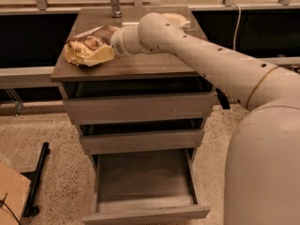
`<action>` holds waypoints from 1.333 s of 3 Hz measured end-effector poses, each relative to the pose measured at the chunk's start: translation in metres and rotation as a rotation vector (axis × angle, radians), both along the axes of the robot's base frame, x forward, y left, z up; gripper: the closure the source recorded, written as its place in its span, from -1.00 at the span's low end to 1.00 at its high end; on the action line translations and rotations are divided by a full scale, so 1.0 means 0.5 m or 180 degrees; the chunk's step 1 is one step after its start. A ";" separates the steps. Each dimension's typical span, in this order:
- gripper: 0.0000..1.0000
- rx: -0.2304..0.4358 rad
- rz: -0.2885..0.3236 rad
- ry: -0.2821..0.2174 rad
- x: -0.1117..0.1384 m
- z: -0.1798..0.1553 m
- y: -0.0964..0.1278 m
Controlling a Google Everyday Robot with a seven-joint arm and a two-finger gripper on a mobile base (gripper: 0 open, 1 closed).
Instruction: Place brown chip bag into bottom drawer
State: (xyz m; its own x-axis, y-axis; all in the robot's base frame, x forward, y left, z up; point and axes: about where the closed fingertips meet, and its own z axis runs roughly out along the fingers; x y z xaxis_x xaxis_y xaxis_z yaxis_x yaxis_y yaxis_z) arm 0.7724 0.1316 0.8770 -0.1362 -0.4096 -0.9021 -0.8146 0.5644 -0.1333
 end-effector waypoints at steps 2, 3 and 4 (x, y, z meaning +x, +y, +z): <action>-1.00 0.0205 0.0427 0.0023 0.039 -0.002 0.142; -1.00 0.0218 0.0633 0.0046 0.046 -0.011 0.203; -1.00 0.0195 0.0704 0.0082 0.059 -0.032 0.237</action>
Offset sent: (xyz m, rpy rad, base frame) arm 0.0279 0.1091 0.0000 0.0914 0.0162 0.2211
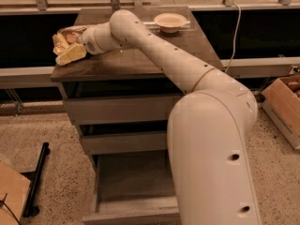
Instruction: Place brown chip bag into bottom drawer
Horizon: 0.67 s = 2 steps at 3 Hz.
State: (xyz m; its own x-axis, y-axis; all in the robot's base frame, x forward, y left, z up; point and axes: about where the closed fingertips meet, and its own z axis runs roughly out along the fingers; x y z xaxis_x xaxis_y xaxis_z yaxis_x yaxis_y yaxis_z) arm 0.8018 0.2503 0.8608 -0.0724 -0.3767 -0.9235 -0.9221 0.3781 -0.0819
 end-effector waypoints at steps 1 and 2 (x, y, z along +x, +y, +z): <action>-0.65 -0.0064 -0.0123 -0.0035 0.011 -0.003 -0.008; -0.18 -0.0111 -0.0315 -0.0031 0.024 -0.019 -0.025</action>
Offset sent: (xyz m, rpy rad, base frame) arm 0.0222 -0.0310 -0.0167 -0.0479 -0.0081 -0.1939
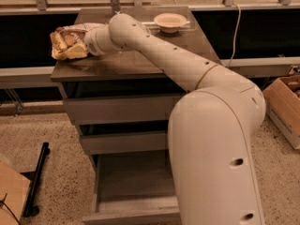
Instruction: Place brown chip bag into bottom drawer
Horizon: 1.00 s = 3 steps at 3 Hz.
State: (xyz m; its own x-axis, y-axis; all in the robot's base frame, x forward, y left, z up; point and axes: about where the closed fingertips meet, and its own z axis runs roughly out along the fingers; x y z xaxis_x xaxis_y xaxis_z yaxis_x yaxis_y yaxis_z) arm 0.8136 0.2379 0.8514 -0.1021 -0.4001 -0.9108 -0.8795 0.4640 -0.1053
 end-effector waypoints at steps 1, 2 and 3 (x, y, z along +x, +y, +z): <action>0.28 -0.0022 -0.0197 0.0026 0.013 -0.016 -0.019; 0.75 -0.0022 -0.0197 0.0026 0.013 -0.013 -0.019; 1.00 -0.0022 -0.0197 0.0026 0.013 -0.009 -0.019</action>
Offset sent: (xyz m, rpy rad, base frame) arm 0.0164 -0.0537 -0.0042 -0.0123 -0.0202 -0.2245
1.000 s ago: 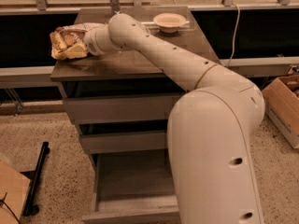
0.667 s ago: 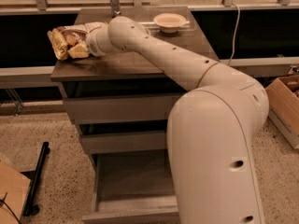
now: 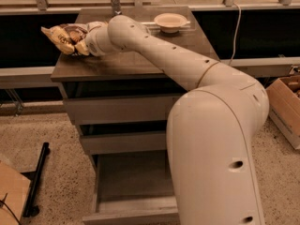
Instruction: Place brown chip bag into bottom drawer
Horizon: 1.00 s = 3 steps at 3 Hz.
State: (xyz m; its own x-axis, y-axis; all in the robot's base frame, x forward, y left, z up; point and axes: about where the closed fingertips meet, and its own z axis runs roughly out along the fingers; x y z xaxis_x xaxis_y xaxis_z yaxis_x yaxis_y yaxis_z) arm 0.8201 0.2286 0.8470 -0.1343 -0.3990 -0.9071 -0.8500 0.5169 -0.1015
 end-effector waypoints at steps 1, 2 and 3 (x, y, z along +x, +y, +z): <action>1.00 0.0000 0.0000 0.0000 0.000 0.002 0.000; 1.00 0.0000 0.0000 0.0000 0.000 0.003 0.000; 1.00 0.0000 0.0000 0.0000 0.000 0.004 0.000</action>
Offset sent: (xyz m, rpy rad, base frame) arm -0.1384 -0.1913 0.1815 -0.0984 -0.2673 -0.0804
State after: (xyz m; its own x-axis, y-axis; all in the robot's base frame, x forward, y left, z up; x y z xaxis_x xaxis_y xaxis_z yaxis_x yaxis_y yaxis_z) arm 0.8201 0.2286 0.8490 -0.1342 -0.3990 -0.9071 -0.8500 0.5169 -0.1016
